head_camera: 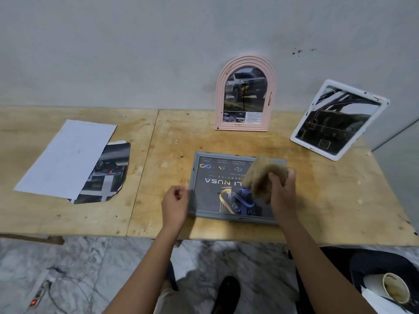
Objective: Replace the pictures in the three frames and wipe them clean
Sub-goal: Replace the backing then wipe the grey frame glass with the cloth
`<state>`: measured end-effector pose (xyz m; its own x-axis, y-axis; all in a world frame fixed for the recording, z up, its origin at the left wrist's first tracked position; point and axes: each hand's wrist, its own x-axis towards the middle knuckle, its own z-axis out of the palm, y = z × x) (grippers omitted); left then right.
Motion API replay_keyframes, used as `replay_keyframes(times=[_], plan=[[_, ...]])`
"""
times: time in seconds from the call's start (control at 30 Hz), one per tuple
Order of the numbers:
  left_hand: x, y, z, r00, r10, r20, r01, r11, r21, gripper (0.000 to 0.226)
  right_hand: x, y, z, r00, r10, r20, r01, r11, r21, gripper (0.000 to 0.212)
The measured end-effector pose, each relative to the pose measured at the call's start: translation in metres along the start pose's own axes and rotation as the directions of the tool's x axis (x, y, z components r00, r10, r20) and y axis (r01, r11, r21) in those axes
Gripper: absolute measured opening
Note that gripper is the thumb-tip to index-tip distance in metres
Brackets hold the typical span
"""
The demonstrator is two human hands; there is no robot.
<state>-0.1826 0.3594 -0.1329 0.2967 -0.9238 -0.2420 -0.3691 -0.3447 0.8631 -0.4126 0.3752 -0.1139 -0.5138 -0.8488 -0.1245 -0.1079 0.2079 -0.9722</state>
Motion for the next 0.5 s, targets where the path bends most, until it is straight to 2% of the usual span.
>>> replay_keyframes(times=[0.1,0.2,0.27,0.37,0.5], plan=[[-0.004,-0.041,-0.004,1.0,0.016,0.017,-0.019,0.99,0.143,0.008,0.0,-0.006,0.008,0.993,-0.103,-0.056,0.089,0.972,-0.217,0.036],[-0.005,-0.056,0.001,0.999,0.028,0.022,-0.032,0.983,0.182,0.02,-0.009,-0.008,0.032,0.943,-0.326,0.066,0.322,0.849,-0.419,0.041],[-0.006,-0.058,0.003,0.997,0.07,0.022,-0.073,0.981,0.179,0.019,-0.013,-0.004,0.056,0.872,-0.426,0.242,0.49,0.755,-0.435,0.036],[-0.007,-0.061,0.002,0.992,0.123,-0.013,-0.121,0.985,0.12,0.013,-0.018,0.01,0.091,0.768,-0.448,0.458,0.633,0.641,-0.434,0.037],[-0.002,-0.069,-0.001,0.99,0.138,-0.004,-0.137,0.983,0.122,0.004,-0.018,0.014,0.129,0.74,-0.508,0.442,0.672,0.597,-0.438,0.043]])
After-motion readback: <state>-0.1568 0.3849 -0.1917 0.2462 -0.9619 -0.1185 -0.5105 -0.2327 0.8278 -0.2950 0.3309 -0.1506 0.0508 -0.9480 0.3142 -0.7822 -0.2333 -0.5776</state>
